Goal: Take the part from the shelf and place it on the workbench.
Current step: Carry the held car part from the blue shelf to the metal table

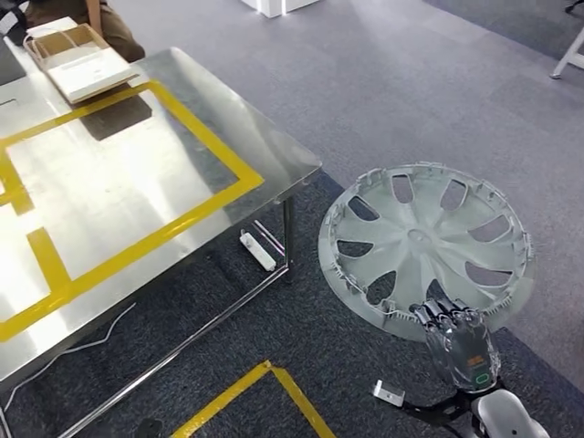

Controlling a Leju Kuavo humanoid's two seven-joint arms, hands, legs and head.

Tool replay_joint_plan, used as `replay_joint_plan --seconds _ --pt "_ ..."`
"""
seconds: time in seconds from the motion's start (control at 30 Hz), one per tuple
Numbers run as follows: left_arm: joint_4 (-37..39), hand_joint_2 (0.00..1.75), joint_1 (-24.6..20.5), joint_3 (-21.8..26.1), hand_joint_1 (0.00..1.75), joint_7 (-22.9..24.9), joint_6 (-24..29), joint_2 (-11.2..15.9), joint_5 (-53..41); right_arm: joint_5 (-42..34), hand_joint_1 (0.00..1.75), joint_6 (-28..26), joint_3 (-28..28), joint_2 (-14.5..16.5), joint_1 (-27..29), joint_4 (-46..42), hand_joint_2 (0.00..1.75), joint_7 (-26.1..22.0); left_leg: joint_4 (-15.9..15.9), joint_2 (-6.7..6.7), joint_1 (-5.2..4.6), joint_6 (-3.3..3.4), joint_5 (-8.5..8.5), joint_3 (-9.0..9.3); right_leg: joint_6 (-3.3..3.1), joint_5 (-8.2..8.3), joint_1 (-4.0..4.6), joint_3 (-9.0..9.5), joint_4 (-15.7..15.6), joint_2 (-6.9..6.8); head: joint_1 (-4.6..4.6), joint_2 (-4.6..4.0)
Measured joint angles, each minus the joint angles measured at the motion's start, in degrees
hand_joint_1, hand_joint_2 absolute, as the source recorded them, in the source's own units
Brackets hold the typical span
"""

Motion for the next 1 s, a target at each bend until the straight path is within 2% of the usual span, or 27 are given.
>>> replay_joint_plan --seconds 0.03,0.07,0.1,0.13,0.17,0.2,0.23,0.27,0.3,0.33,0.37,0.4,0.43,0.47,0.5,0.53,0.57,0.6,0.63,0.67,0.73,0.77,0.8,0.83,0.9,0.97,1.0 --pt "0.0 0.00 -0.1 0.0 0.00 0.0 0.0 0.0 0.0 0.0 1.75 0.0 0.1 0.0 0.0 0.0 1.75 0.0 0.0 -0.71 0.06 0.13 -0.01 0.01 0.12 -1.71 -0.05 -2.07 4.0 1.07 0.09 0.00" --pt "0.0 0.00 -0.1 0.0 0.00 0.0 0.0 -0.1 0.0 0.0 1.75 0.0 0.1 0.0 0.1 0.1 1.75 0.1 0.0 -1.47 0.08 0.20 -0.03 0.03 0.22 -2.90 -0.06 -4.10 7.7 1.52 0.18 0.00" --pt "0.0 0.00 -0.1 0.0 0.00 0.0 0.0 -0.1 0.0 0.0 1.75 0.0 0.2 0.0 0.2 0.2 1.75 0.1 0.0 -2.27 0.09 0.21 -0.04 0.07 0.29 -3.15 -0.07 -5.50 9.8 1.69 0.19 0.00" --pt "0.0 0.00 -0.1 0.0 0.00 0.0 0.0 -0.1 0.0 0.0 1.75 0.0 0.3 0.0 0.2 0.3 1.75 0.2 0.0 -3.09 0.12 0.20 -0.05 0.13 0.30 -2.19 -0.11 -5.79 9.5 1.76 0.18 0.00" --pt "0.0 0.00 0.0 0.0 0.00 0.0 0.0 -0.1 0.0 0.0 1.75 0.0 0.3 0.0 0.3 0.3 1.75 0.3 0.1 -3.95 0.20 0.13 -0.07 0.23 0.32 -0.21 -0.20 -4.90 7.0 2.01 0.19 0.00" --pt "0.0 0.00 0.0 0.1 0.00 0.0 -0.1 -0.1 0.0 0.0 1.75 0.0 0.4 0.0 0.4 0.4 1.75 0.4 0.2 -4.83 0.30 -0.03 -0.13 0.32 0.38 2.12 -0.40 -3.19 2.9 2.81 0.19 0.00" --pt "0.0 0.00 0.0 0.1 0.00 0.0 -0.1 -0.1 0.0 0.0 1.75 0.0 0.5 0.0 0.4 0.4 1.75 0.5 0.3 -5.64 0.30 -0.30 -0.19 0.28 0.51 3.71 -0.72 -1.42 -1.0 4.50 0.21 0.00" --pt "0.0 0.00 -0.1 0.2 0.00 0.0 -0.1 -0.1 0.0 0.0 1.75 0.0 0.5 0.0 0.3 0.5 1.75 0.6 0.5 -6.40 0.33 -0.64 -0.18 0.11 0.47 4.68 -0.99 0.06 -4.0 5.99 0.18 0.00" --pt "0.0 0.00 -0.1 0.3 0.00 0.0 -0.2 0.0 0.0 0.0 1.75 0.0 0.6 0.0 0.3 0.5 1.75 0.7 0.6 -7.08 0.38 -1.02 -0.09 -0.16 0.32 4.86 -1.14 0.86 -5.6 7.09 0.19 0.00" --pt "0.0 0.00 0.0 0.3 0.00 0.0 -0.2 0.0 0.0 0.0 1.75 0.0 0.7 0.0 0.3 0.6 1.75 0.7 0.6 -7.72 0.46 -1.43 0.12 -0.46 -0.01 4.62 -1.11 1.07 -5.9 7.51 0.17 0.00" --pt "0.0 0.00 0.1 0.4 0.00 0.0 -0.2 0.0 0.0 0.0 1.75 0.0 0.7 0.0 0.3 0.6 1.75 0.7 0.5 -8.37 0.62 -1.80 0.34 -0.69 -0.51 4.73 -1.02 1.16 -5.9 6.84 0.15 0.00" --pt "0.0 0.00 0.3 0.4 0.00 0.0 -0.2 0.1 0.0 0.0 1.75 0.0 0.8 0.0 0.3 0.6 1.75 0.8 0.5 -8.20 0.68 -2.12 0.38 -0.86 -0.93 4.85 -0.95 1.19 -6.0 6.09 0.19 0.00" --pt "0.0 0.00 0.4 0.5 0.00 0.0 -0.2 0.2 0.0 0.0 1.75 0.0 0.8 0.0 0.3 0.6 1.75 0.8 1.0 -7.04 0.60 -2.43 0.01 -1.20 -1.36 4.93 -0.95 1.28 -6.1 5.34 -0.02 0.00" --pt "0.0 0.00 0.4 0.5 0.00 0.0 -0.3 0.2 0.0 0.0 1.75 0.0 0.8 0.0 0.4 0.6 1.75 0.9 2.7 -5.28 0.48 -2.70 -1.04 -2.05 -1.72 4.97 -0.97 1.37 -6.2 4.49 -0.20 0.00" --pt "0.0 0.00 0.3 0.5 0.00 0.0 -0.3 0.2 0.0 0.0 1.75 0.0 0.9 0.0 0.4 0.6 1.75 1.0 5.5 -3.19 0.38 -2.92 -2.65 -3.45 -2.00 4.93 -0.89 1.44 -6.2 3.58 -0.39 0.00" --pt "0.0 0.00 0.2 0.5 0.00 0.0 -0.4 0.2 0.0 0.0 1.75 0.0 0.9 0.0 0.4 0.6 1.75 1.1 9.4 -1.72 0.36 -3.11 -4.56 -5.39 -2.23 4.84 -0.79 1.47 -6.2 2.67 -0.59 0.00" --pt "0.0 0.00 0.1 0.5 0.00 0.0 -0.4 0.2 0.0 0.0 1.75 0.0 0.9 0.0 0.4 0.6 1.75 1.3 13.4 -1.10 0.44 -3.24 -6.21 -7.40 -2.37 4.76 -0.68 1.49 -6.2 1.75 -0.60 0.00" --pt "0.0 0.00 0.1 0.5 0.00 0.0 -0.5 0.2 0.0 0.0 1.75 0.0 0.9 0.0 0.3 0.7 1.75 1.5 16.3 -0.90 0.50 -3.30 -7.04 -8.83 -2.44 4.68 -0.60 1.54 -6.2 0.89 -0.61 0.00" --pt "0.0 0.00 0.1 0.5 0.00 0.0 -0.5 0.2 0.0 0.0 1.75 0.0 0.9 0.0 0.3 0.8 1.75 1.6 17.3 -0.85 0.53 -3.31 -6.82 -9.37 -2.47 4.60 -0.55 1.62 -6.2 0.14 -0.61 0.00" --pt "0.0 0.00 0.2 0.5 0.00 0.0 -0.5 0.2 0.0 0.0 1.75 0.0 1.0 0.0 0.3 0.9 1.75 1.7 16.0 -0.78 0.52 -3.24 -5.50 -8.63 -2.44 4.51 -0.51 1.75 -6.2 -0.54 -0.62 0.00" --pt "0.0 0.00 0.3 0.5 0.00 0.0 -0.5 0.4 0.0 0.0 1.75 0.0 1.2 0.0 0.0 1.1 1.75 2.1 8.4 0.40 0.34 -2.78 -1.67 -4.48 -2.18 4.24 -0.39 2.11 -6.2 -1.63 -0.62 0.00" --pt "0.0 0.00 0.2 0.6 0.00 0.0 -0.6 0.5 0.0 0.0 1.75 0.0 1.4 -0.1 -0.1 1.1 1.75 2.3 4.6 1.22 0.15 -2.47 -0.50 -2.37 -1.95 4.06 -0.23 2.23 -6.1 -2.05 -0.63 0.00" --pt "0.0 0.00 0.1 0.6 0.00 0.0 -0.6 0.5 0.0 0.0 1.75 0.0 1.5 -0.1 -0.3 1.2 1.75 2.5 2.0 1.91 -0.02 -2.18 0.00 -1.02 -1.68 3.94 -0.08 2.33 -6.1 -2.42 -0.57 0.00" --pt "0.0 0.00 0.0 0.6 0.00 0.0 -0.6 0.5 0.0 0.0 1.75 0.0 1.7 -0.1 -0.5 1.2 1.75 2.7 0.8 2.24 -0.19 -1.94 -0.10 -0.49 -1.42 3.86 0.06 2.39 -6.2 -2.79 -0.57 0.00" --pt "0.0 0.00 0.1 0.7 0.00 0.1 -0.7 0.6 0.0 0.0 1.75 0.0 1.9 -0.2 -0.9 1.3 1.75 3.0 0.4 1.56 -0.14 -1.44 -0.14 -0.45 -0.81 3.74 0.05 2.51 -6.4 -3.29 -0.52 0.00" --pt "0.0 0.00 0.2 0.8 0.00 0.1 -0.7 0.7 0.0 0.0 1.75 0.0 2.1 -0.3 -1.0 1.4 1.75 3.1 0.0 0.90 0.18 -0.85 0.00 -0.21 -0.19 2.56 -0.12 1.74 -4.8 -1.63 -0.38 0.00" --pt "0.0 0.00 0.2 0.8 0.00 0.1 -0.7 0.7 0.0 0.0 1.75 0.0 2.2 -0.4 -1.0 1.5 1.75 3.2 -0.1 0.59 0.37 -0.59 0.05 -0.08 0.07 1.18 -0.19 0.40 -2.2 -0.31 -0.23 0.00"
